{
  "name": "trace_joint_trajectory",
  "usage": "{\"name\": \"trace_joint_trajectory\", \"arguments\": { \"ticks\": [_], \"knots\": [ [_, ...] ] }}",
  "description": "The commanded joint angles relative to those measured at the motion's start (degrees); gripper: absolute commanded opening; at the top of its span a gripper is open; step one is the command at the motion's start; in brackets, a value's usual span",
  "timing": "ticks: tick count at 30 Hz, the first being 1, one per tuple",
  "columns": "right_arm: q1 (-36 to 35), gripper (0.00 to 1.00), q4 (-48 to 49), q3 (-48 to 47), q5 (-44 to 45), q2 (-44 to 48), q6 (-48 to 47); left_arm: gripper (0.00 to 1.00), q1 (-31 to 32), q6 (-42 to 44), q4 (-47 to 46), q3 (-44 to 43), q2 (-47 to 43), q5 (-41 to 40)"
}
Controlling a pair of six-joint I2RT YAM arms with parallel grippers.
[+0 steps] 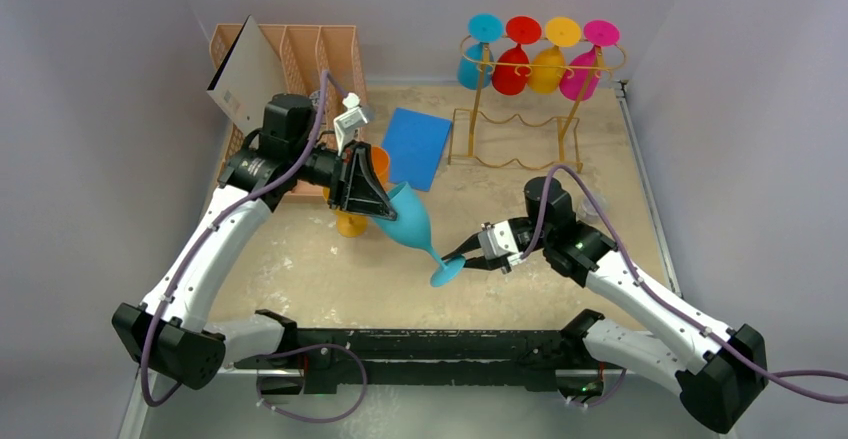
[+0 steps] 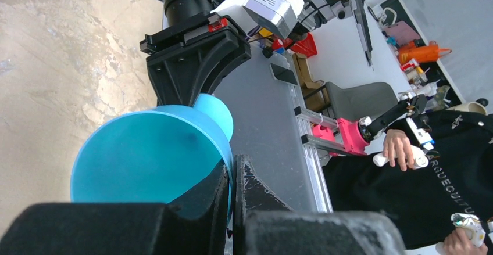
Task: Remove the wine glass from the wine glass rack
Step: Place the wine glass at the center of the board.
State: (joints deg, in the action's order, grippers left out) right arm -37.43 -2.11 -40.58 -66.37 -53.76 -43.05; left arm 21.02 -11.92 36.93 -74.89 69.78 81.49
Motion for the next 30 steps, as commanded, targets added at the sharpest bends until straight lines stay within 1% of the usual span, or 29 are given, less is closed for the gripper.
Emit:
{"name": "trace_joint_trajectory", "arguments": {
  "ticks": [1,8,10,11,16,19,20,25,28,30],
  "knots": [
    [0.3,0.22,3.9,-0.1,1.8,0.6,2.1,0.00,0.8,3.0,0.0,-0.2,-1.2,2.5],
    [0.3,0.29,3.5,0.1,1.4,0.9,2.3,0.00,0.8,3.1,-0.3,-0.2,-1.2,2.9],
    [0.3,0.37,3.5,0.1,1.5,0.9,2.3,0.00,0.8,3.0,-0.3,-0.1,-1.4,2.8],
    [0.3,0.39,3.6,0.1,1.5,0.9,2.3,0.00,0.7,3.0,-0.3,-0.1,-1.4,2.8],
    [0.3,0.40,4.5,0.3,2.2,0.9,2.6,0.00,0.7,2.8,-0.1,0.0,-1.5,1.4],
    [0.3,0.42,4.6,0.4,2.7,0.9,2.7,0.00,0.8,2.8,0.0,0.1,-1.6,0.8],
    [0.3,0.44,4.6,0.5,2.8,1.0,2.7,0.00,0.8,2.7,0.1,0.0,-1.7,0.7],
    [0.3,0.46,4.3,0.6,3.0,1.0,4.0,0.00,0.8,2.8,1.2,-0.6,-2.1,-0.9],
    [0.3,0.51,4.3,1.1,3.1,1.7,4.1,0.00,0.8,2.9,1.3,-0.4,-2.6,-0.7],
    [0.3,0.51,4.2,1.4,3.3,2.0,4.4,0.00,0.8,3.1,1.8,-0.3,-2.9,-0.8]
  ]
}}
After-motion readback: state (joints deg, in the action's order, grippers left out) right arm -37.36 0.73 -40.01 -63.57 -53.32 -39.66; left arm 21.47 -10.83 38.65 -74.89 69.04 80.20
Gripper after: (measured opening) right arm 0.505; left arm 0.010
